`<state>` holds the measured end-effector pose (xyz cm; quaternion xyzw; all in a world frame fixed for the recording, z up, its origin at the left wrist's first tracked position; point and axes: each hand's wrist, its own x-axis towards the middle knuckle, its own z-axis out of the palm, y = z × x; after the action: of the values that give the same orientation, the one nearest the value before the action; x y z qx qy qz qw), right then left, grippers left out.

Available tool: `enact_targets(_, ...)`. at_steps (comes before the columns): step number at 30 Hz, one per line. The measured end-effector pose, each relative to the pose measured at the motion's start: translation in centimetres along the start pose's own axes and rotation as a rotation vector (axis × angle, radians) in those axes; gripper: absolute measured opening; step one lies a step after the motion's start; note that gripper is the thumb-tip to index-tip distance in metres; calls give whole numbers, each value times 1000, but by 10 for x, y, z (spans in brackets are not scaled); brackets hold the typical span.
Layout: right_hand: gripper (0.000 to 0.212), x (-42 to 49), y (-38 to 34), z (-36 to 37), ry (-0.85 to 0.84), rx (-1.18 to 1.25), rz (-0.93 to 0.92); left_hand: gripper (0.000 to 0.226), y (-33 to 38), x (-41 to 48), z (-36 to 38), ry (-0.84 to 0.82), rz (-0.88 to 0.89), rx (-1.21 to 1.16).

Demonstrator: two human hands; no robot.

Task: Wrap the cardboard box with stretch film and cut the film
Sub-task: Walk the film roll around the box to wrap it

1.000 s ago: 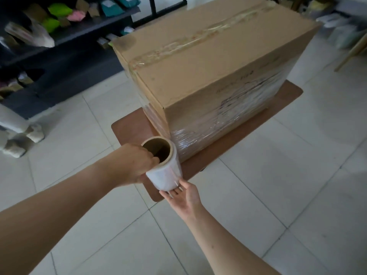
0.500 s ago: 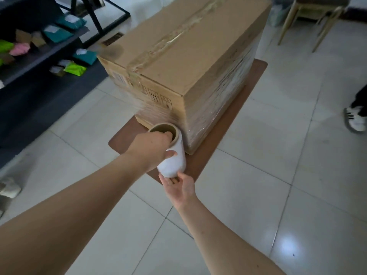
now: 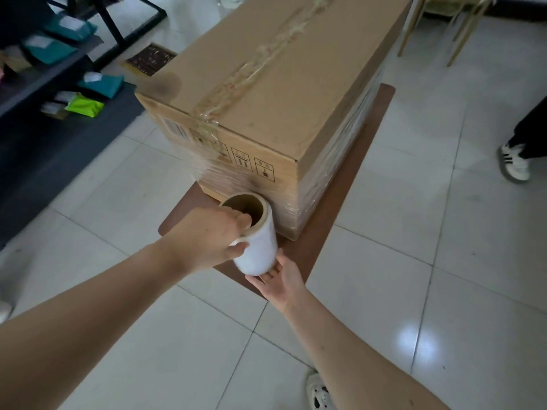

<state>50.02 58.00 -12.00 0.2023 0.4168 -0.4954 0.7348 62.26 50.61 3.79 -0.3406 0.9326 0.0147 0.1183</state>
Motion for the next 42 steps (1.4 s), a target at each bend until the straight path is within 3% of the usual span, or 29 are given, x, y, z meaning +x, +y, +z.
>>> enact_targets(8,40,29,39,24,-5,272,-35,34,-34,12,17,-60,9,-72)
enact_targets(13,39,39,73,48,-10,387,-108,20,-64,18,19,-39,181,-18)
enact_targets(18,39,52,104,76,6,418,-213,7,-91,4,13,34,302,71)
enact_targets(25,42,54,106,80,67,211,-369,14,-134,2,19,71,384,128)
enact_targets(29,34,52,108,93,50,283,-342,13,-146,1,19,67,380,107)
enact_targets(35,44,76,121,118,51,348,-352,11,-170,-5,30,152,399,0)
enact_targets(42,44,107,150,158,50,475,-438,24,-190,9,36,58,484,78)
